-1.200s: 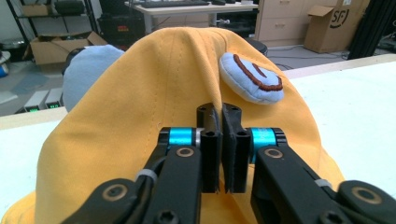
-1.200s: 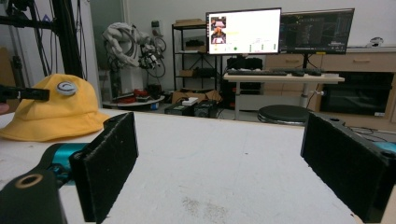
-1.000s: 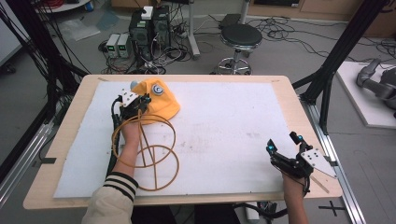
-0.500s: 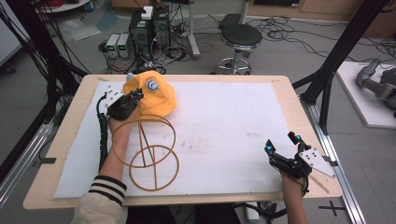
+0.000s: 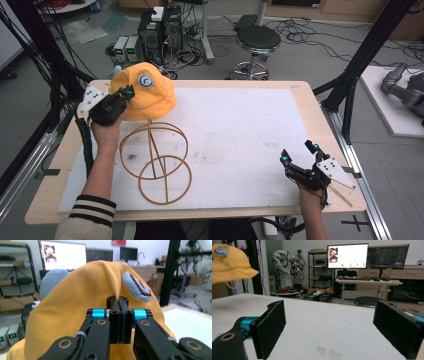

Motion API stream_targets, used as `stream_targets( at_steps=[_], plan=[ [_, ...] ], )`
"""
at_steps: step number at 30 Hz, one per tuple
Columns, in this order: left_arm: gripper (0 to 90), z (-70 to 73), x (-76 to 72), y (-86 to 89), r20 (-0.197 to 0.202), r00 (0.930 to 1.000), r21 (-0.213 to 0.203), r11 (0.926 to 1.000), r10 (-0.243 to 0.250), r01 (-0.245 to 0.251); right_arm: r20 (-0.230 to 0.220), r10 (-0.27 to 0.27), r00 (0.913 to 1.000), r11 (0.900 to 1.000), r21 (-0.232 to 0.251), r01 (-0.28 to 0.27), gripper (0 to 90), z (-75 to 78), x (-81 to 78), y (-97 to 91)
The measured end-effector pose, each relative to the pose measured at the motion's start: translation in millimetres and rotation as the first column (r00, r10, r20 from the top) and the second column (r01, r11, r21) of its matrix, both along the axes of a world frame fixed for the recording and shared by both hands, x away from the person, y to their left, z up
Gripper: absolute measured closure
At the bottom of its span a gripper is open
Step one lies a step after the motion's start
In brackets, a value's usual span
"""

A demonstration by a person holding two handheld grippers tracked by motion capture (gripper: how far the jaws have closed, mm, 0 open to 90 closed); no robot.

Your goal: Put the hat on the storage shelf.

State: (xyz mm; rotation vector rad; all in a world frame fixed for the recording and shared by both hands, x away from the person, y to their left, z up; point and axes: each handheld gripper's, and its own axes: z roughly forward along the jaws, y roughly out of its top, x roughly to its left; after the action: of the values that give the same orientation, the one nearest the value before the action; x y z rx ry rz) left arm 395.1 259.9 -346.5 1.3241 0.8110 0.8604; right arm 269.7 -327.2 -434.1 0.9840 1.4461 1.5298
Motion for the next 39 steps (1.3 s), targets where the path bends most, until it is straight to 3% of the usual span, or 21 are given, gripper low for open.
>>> stream_targets(
  at_steps=[9,14,17,21,25,28,30,31,33,37,39],
  plan=[
    [88.2,44.0,-28.4,22.4,0.082,0.9962,-0.091,0.9952,-0.029,0.037,0.023,0.006,0.9997,0.9999,0.009,-0.007,10.8,5.1,0.3,1.2],
    [88.3,67.7,-51.2,33.0,0.122,0.987,-0.167,0.978,-0.105,0.124,0.033,0.007,0.9994,0.9999,0.015,-0.007,10.8,7.9,-0.1,2.2],
    [88.3,78.6,-66.3,36.8,0.142,0.9769,-0.2,0.962,-0.159,0.186,0.038,0.008,0.9993,0.9998,0.018,-0.009,10.8,10.2,-1.0,2.8],
    [88.3,89.2,-86.0,39.1,0.165,0.9573,-0.23,0.9347,-0.237,0.271,0.049,0.008,0.9987,0.9998,0.017,-0.009,10.8,11.8,-1.4,2.6],
    [88.2,92.8,-106.9,36.5,0.186,0.9271,-0.248,0.8974,-0.325,0.365,0.042,0.008,0.9991,0.9996,0.028,-0.01,10.8,13.0,-2.4,3.8],
    [88.2,90.8,-119.1,34.6,0.191,0.9088,-0.251,0.8766,-0.371,0.411,0.047,0.009,0.9988,0.9996,0.028,-0.01,10.8,13.6,-2.4,3.3],
    [88.2,88.9,-126.6,33.5,0.188,0.8996,-0.246,0.8679,-0.394,0.432,0.05,0.006,0.9987,0.9994,0.034,-0.008,10.8,13.9,-2.7,2.3],
    [88.2,87.8,-130.5,33.0,0.191,0.8951,-0.227,0.869,-0.403,0.44,0.052,0.002,0.9986,0.9994,0.035,-0.004,10.8,14.0,-2.7,1.7],
    [88.2,86.0,-135.4,31.3,0.19,0.8924,-0.2,0.8737,-0.409,0.443,0.053,0.001,0.9986,0.9993,0.037,-0.003,10.8,13.6,-2.5,1.4],
    [88.2,80.4,-142.1,24.4,0.166,0.8948,-0.128,0.8906,-0.415,0.436,0.046,0.005,0.9989,0.9995,0.031,-0.007,10.8,13.2,-2.4,3.0],
    [88.2,77.6,-143.9,20.5,0.159,0.8927,-0.101,0.8926,-0.422,0.439,0.045,0.008,0.999,0.9993,0.035,-0.009,10.8,13.5,-2.5,4.0]
  ],
)
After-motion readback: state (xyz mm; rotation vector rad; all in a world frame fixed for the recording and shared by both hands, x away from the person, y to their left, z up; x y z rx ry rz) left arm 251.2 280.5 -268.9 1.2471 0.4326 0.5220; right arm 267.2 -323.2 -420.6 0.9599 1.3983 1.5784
